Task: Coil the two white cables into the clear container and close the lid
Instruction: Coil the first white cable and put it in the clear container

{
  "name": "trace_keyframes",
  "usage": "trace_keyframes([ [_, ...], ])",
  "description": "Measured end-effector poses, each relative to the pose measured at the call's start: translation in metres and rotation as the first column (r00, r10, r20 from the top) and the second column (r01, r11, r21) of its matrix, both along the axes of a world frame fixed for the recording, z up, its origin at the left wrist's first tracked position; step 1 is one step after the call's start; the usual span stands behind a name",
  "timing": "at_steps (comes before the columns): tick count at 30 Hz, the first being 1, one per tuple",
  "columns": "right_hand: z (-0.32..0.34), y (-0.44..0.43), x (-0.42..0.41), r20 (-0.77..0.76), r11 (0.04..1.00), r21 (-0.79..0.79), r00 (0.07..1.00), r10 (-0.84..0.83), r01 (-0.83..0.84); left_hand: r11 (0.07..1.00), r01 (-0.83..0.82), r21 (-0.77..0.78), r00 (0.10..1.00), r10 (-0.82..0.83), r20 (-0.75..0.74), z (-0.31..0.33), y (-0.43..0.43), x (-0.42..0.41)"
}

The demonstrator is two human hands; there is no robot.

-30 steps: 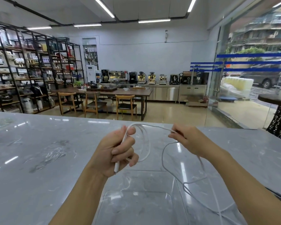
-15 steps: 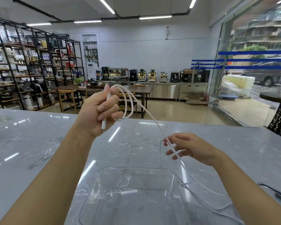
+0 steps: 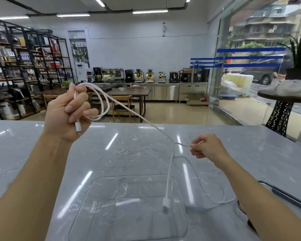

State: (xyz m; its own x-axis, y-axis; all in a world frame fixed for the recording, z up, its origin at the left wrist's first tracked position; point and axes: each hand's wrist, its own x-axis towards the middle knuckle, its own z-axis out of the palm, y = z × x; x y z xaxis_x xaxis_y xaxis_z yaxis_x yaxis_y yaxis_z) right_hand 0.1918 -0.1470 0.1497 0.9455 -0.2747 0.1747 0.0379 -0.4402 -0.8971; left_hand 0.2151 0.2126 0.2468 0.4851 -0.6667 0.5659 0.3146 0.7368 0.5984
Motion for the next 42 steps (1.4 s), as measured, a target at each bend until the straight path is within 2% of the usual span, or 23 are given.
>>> trace_keyframes([
  [2, -0.01, -0.005, 0.002, -0.045, 0.987, -0.147, 0.996, -0.072, 0.065, 0.994, -0.107, 0.024, 0.994, 0.107, -0.006, 0.0, -0.006, -0.002],
  [3, -0.014, -0.006, 0.003, -0.08, 0.971, -0.226, 0.992, -0.099, 0.079, 0.969, -0.241, 0.044, 0.97, 0.242, -0.002, -0.001, -0.011, -0.006],
  [5, -0.022, -0.005, 0.004, -0.143, 0.926, -0.367, 0.978, -0.15, 0.089, 0.867, -0.494, 0.058, 0.869, 0.494, 0.016, -0.002, -0.023, -0.012],
  [6, -0.025, -0.004, 0.005, -0.159, 0.897, -0.43, 0.97, -0.181, 0.097, 0.831, -0.553, 0.052, 0.833, 0.554, 0.007, -0.001, -0.029, -0.014],
  [9, -0.031, -0.006, -0.001, -0.203, 0.747, -0.656, 0.927, -0.314, 0.11, 0.775, -0.632, 0.016, 0.774, 0.632, -0.046, 0.001, -0.029, -0.013],
  [11, -0.04, -0.014, -0.009, -0.241, 0.642, -0.763, 0.89, -0.387, 0.072, 0.753, -0.658, 0.014, 0.752, 0.658, -0.03, 0.007, -0.021, -0.011],
  [14, -0.052, -0.032, -0.02, -0.268, 0.493, -0.87, 0.838, -0.475, 0.001, 0.71, -0.699, 0.086, 0.714, 0.699, 0.031, 0.019, -0.015, -0.011],
  [16, -0.055, -0.04, -0.024, -0.327, 0.461, -0.884, 0.801, -0.502, -0.072, 0.713, -0.689, 0.132, 0.723, 0.69, 0.048, 0.023, -0.019, -0.013],
  [17, -0.056, -0.044, -0.023, -0.373, 0.512, -0.854, 0.791, -0.484, -0.089, 0.714, -0.681, 0.165, 0.73, 0.68, 0.068, 0.023, -0.023, -0.014],
  [18, -0.055, -0.047, -0.021, -0.423, 0.609, -0.788, 0.796, -0.433, -0.087, 0.712, -0.672, 0.202, 0.737, 0.669, 0.095, 0.023, -0.028, -0.016],
  [20, -0.045, -0.046, -0.016, -0.447, 0.838, -0.546, 0.853, -0.271, -0.019, 0.709, -0.653, 0.266, 0.754, 0.642, 0.137, 0.018, -0.04, -0.02],
  [21, -0.036, -0.041, -0.015, -0.373, 0.918, -0.396, 0.909, -0.185, 0.024, 0.712, -0.64, 0.289, 0.764, 0.627, 0.15, 0.015, -0.046, -0.023],
  [23, -0.009, -0.021, -0.019, -0.133, 0.992, -0.124, 0.99, -0.045, 0.028, 0.725, -0.611, 0.317, 0.789, 0.593, 0.161, 0.011, -0.06, -0.028],
  [25, 0.019, 0.006, -0.029, 0.083, 0.998, 0.042, 0.995, 0.047, -0.051, 0.742, -0.581, 0.333, 0.812, 0.559, 0.171, 0.008, -0.072, -0.033],
  [27, 0.04, 0.03, -0.04, 0.192, 0.985, 0.099, 0.974, 0.118, -0.139, 0.759, -0.547, 0.353, 0.836, 0.514, 0.19, 0.007, -0.082, -0.038],
  [30, 0.053, 0.061, -0.049, 0.149, 0.937, 0.089, 0.935, 0.322, -0.337, 0.799, -0.479, 0.363, 0.878, 0.426, 0.219, 0.006, -0.092, -0.045],
  [32, 0.051, 0.078, -0.044, 0.111, 0.909, 0.093, 0.912, 0.395, -0.406, 0.829, -0.435, 0.352, 0.899, 0.376, 0.225, 0.006, -0.097, -0.05],
  [38, 0.036, 0.105, -0.034, 0.263, 0.911, 0.227, 0.922, 0.284, -0.345, 0.893, -0.375, 0.248, 0.925, 0.345, 0.157, 0.008, -0.089, -0.062],
  [40, 0.031, 0.105, -0.032, 0.257, 0.907, 0.248, 0.926, 0.278, -0.341, 0.897, -0.386, 0.217, 0.922, 0.37, 0.11, 0.009, -0.08, -0.063],
  [42, 0.027, 0.107, -0.034, 0.206, 0.889, 0.221, 0.91, 0.36, -0.401, 0.893, -0.414, 0.176, 0.91, 0.412, 0.05, 0.008, -0.071, -0.065],
])
